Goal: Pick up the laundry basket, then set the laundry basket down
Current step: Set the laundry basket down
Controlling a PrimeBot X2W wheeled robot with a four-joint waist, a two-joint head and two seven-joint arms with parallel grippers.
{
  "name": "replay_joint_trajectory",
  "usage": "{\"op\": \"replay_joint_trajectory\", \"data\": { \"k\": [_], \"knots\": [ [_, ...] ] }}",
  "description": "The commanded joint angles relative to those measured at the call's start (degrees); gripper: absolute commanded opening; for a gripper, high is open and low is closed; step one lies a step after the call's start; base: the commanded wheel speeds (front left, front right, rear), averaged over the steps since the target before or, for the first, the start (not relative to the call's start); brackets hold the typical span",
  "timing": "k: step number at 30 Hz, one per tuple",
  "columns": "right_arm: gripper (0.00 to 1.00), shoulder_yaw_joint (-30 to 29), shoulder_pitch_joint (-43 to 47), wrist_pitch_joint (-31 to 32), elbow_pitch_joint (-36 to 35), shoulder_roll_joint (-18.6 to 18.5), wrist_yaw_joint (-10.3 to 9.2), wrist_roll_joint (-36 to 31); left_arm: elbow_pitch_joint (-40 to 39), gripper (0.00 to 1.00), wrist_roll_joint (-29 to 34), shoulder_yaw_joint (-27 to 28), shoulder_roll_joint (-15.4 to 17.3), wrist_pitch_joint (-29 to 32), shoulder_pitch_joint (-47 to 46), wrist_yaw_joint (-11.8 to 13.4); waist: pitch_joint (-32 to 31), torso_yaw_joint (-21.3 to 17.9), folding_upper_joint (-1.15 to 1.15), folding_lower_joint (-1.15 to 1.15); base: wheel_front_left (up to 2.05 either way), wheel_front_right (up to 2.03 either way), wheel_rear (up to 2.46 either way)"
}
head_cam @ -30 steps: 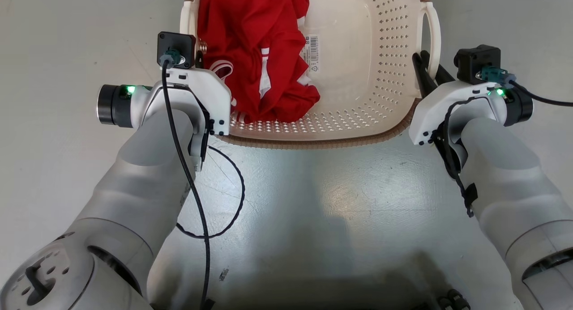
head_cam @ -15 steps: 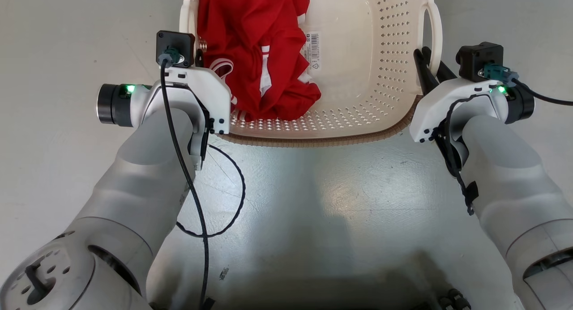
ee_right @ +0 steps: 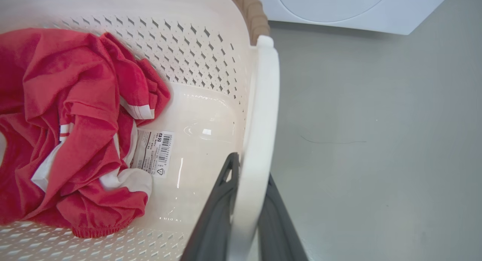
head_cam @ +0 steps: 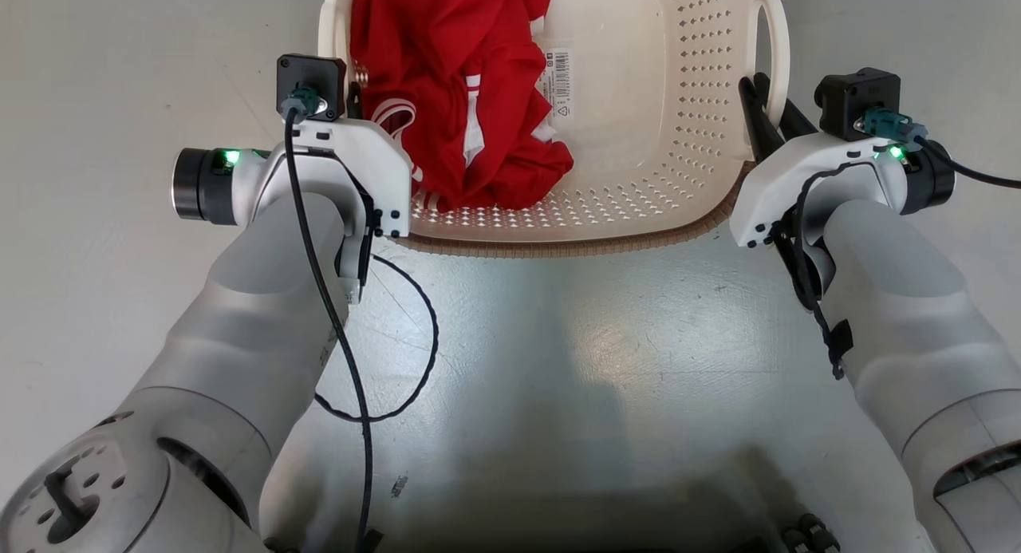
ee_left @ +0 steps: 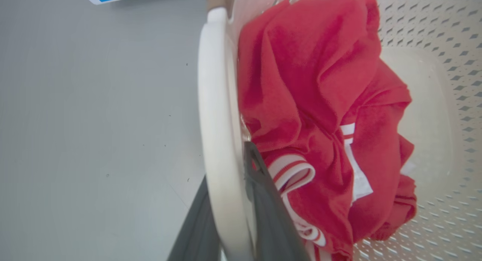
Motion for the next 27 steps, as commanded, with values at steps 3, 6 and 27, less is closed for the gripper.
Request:
{"op": "replay_joint_trajectory", "data": {
  "k": [3, 6, 27],
  "knots": [
    [0.00, 0.6, 4.1, 0.6, -0.3, 2.2, 0.36, -1.3, -1.0, 0.00, -0.4, -0.2, 0.1, -0.9, -0.3, 0.0, -0.2, 0.0, 0.00, 0.00, 0.00, 0.00, 0.00],
    [0.00, 0.1, 4.4, 0.6, -0.6, 2.2, 0.36, -1.7, -0.8, 0.00, -0.5, -0.3, 0.1, -1.0, -0.4, 0.0, -0.2, 0.0, 0.00, 0.00, 0.00, 0.00, 0.00],
    [1.00, -4.2, 4.8, 0.6, -0.2, 2.2, 0.36, -4.0, 0.2, 1.00, -2.2, -1.3, 0.1, -0.6, -0.1, 0.8, -0.8, -0.3, 0.00, 0.00, 0.00, 0.00, 0.00]
  ]
}}
